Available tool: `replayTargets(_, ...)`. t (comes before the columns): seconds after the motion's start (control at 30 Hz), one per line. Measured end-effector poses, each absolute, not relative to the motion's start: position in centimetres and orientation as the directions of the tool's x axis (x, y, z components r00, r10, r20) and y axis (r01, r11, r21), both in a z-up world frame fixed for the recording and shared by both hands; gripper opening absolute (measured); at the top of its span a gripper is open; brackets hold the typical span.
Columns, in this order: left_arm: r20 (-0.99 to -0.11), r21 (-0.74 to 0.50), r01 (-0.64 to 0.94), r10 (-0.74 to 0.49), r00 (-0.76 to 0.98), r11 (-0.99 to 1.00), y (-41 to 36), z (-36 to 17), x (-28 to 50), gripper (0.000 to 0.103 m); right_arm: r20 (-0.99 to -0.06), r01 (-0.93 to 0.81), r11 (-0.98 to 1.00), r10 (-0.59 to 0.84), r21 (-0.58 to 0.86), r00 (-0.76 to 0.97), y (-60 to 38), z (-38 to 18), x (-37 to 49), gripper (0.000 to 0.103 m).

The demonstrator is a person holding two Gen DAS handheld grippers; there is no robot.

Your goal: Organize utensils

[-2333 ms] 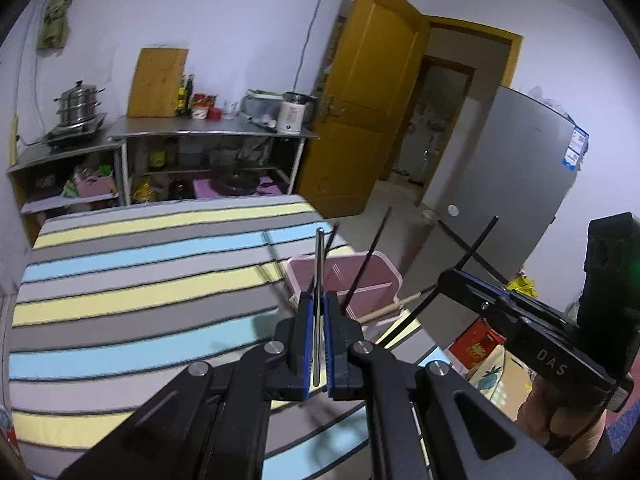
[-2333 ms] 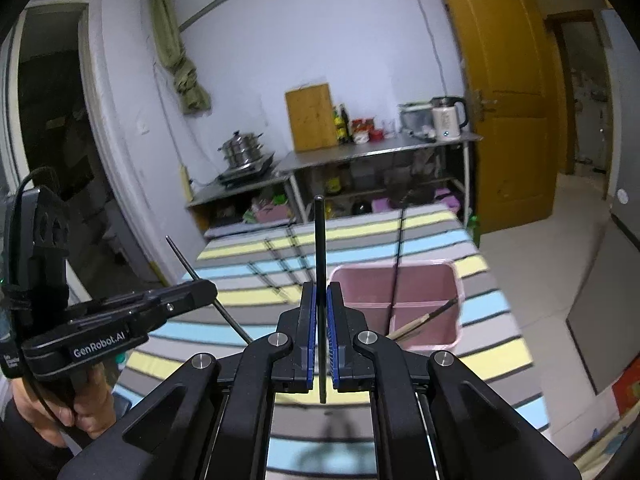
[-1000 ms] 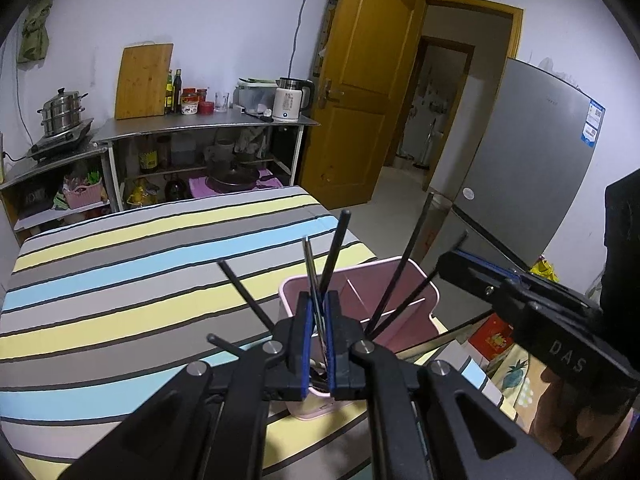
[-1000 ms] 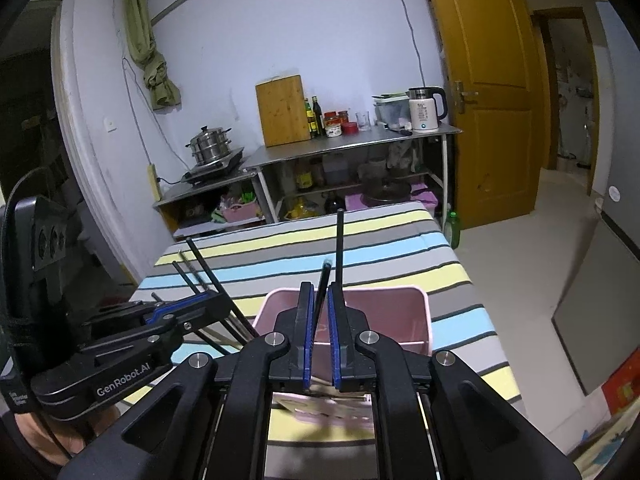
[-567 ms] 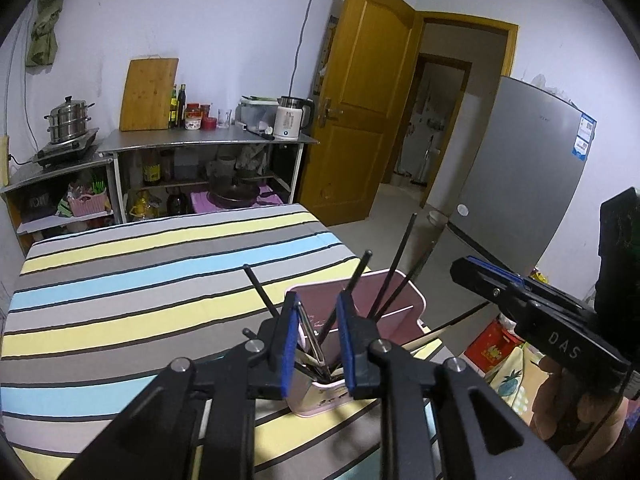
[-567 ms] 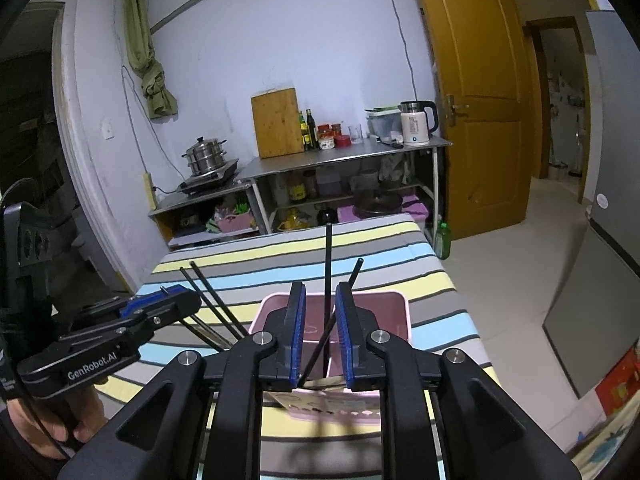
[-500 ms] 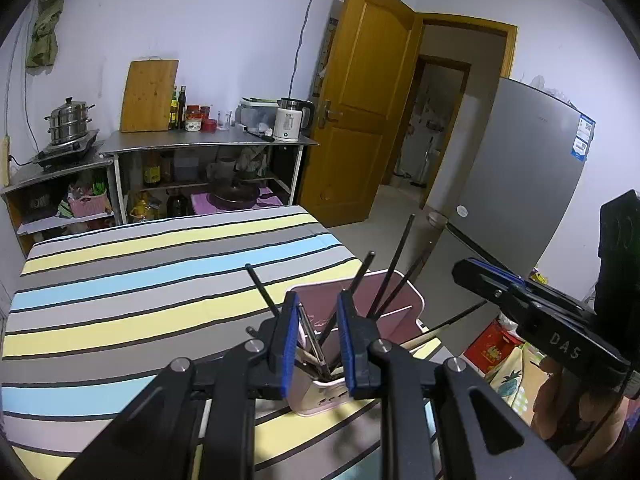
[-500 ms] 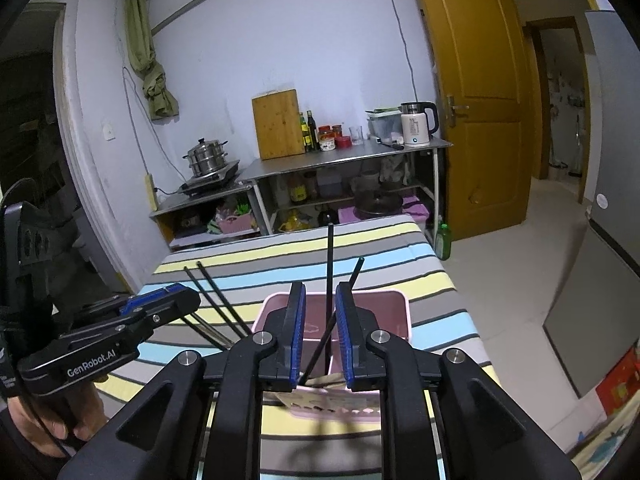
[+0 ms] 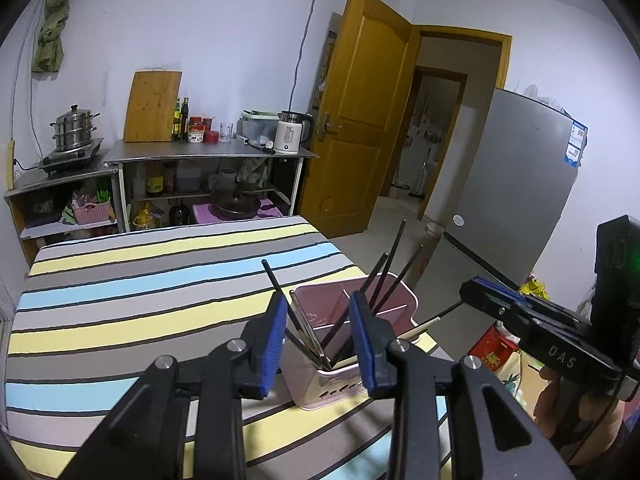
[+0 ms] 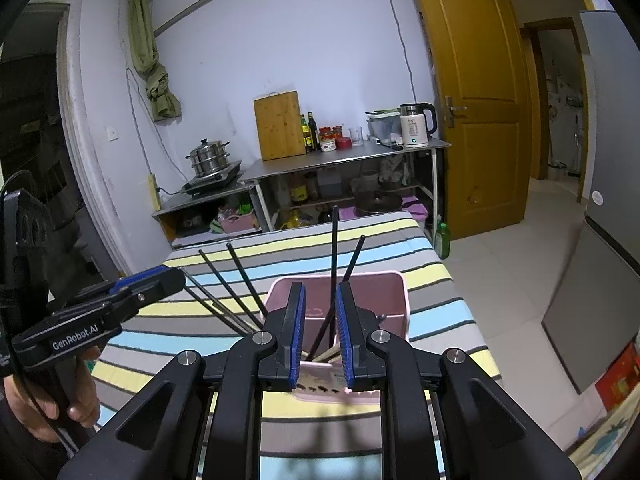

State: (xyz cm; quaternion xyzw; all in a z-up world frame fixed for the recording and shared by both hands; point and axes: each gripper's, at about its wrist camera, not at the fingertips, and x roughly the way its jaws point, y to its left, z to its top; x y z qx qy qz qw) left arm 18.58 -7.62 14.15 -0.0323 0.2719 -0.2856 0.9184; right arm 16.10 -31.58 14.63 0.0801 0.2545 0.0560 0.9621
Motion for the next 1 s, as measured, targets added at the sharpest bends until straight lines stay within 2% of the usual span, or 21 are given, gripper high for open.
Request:
replayTargets(0.4, -0.466, -0.213, 0.498, -0.535, 0.705, 0.841, -6.4, 13.4, 16.1, 0.040, -0.475, -0.072, 0.983, 0.146, 0.171, 0.868, -30.7, 13.9, 14.4, 0.016)
replayTargets(0.77, -0.480, -0.145, 0.464, -0.472, 0.739, 0.874, -5.6, 10.6, 12.4, 0.040, -0.505, -0.060, 0.989, 0.122, 0.138, 0.855, -28.7, 11.2, 11.6, 0.016)
replayTargets(1.0, -0.484, -0.157, 0.437, -0.454, 0.748, 0.886, -5.0, 8.8, 10.4, 0.040, -0.513, -0.068, 0.993, 0.110, 0.100, 0.851, -26.9, 9.8, 9.3, 0.016)
